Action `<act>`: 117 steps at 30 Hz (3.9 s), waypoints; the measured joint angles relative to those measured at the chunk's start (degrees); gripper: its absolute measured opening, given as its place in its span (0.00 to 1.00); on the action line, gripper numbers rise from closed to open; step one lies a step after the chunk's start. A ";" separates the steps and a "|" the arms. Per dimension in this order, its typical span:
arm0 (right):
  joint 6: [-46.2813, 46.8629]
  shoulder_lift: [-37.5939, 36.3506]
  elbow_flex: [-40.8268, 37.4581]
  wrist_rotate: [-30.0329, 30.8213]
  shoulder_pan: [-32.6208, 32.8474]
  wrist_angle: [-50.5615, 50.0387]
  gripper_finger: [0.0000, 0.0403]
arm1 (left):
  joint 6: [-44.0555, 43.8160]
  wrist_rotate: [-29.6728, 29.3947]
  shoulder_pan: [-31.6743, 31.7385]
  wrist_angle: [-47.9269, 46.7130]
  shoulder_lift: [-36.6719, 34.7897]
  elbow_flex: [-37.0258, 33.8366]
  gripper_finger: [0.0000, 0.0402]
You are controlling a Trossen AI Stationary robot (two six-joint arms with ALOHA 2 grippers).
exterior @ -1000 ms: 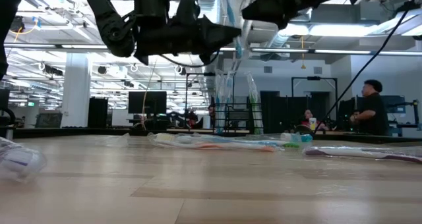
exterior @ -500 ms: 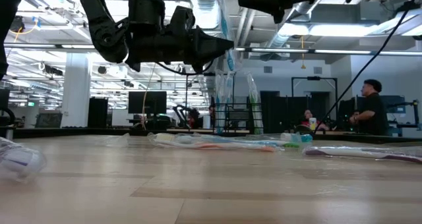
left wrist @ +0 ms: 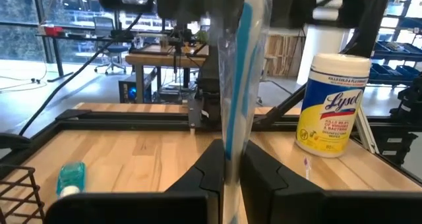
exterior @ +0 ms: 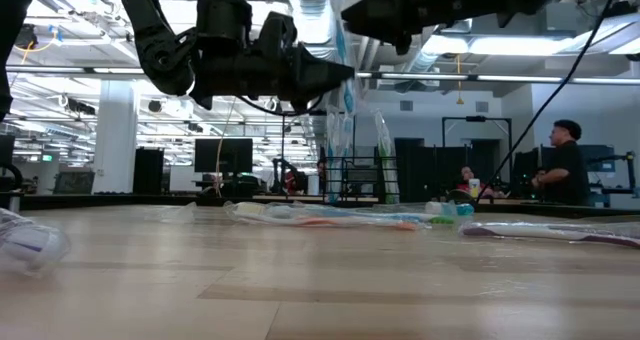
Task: Pick & Place toothbrushing station
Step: Put the top blue toothbrush into the mesh organizer
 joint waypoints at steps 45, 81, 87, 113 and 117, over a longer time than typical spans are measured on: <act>1.07 6.14 7.10 -2.34 -1.81 -6.76 0.02 | 0.26 -0.24 0.13 -1.63 0.00 0.02 0.14; -2.21 -4.28 6.36 4.60 -13.48 -16.73 0.01 | -1.94 0.21 4.76 -1.92 -11.37 -10.83 0.25; -2.95 -4.28 6.36 4.60 -16.90 -17.92 0.01 | -1.95 0.22 4.76 -1.95 -11.37 -11.58 0.25; -0.27 -11.76 -8.11 -19.03 -37.51 -8.16 0.01 | -1.58 -0.39 4.85 -1.59 -11.34 -12.20 0.25; -0.08 -15.08 -11.32 -21.31 -38.24 -0.44 0.01 | -1.30 -2.27 4.85 -1.49 -11.34 -12.20 0.25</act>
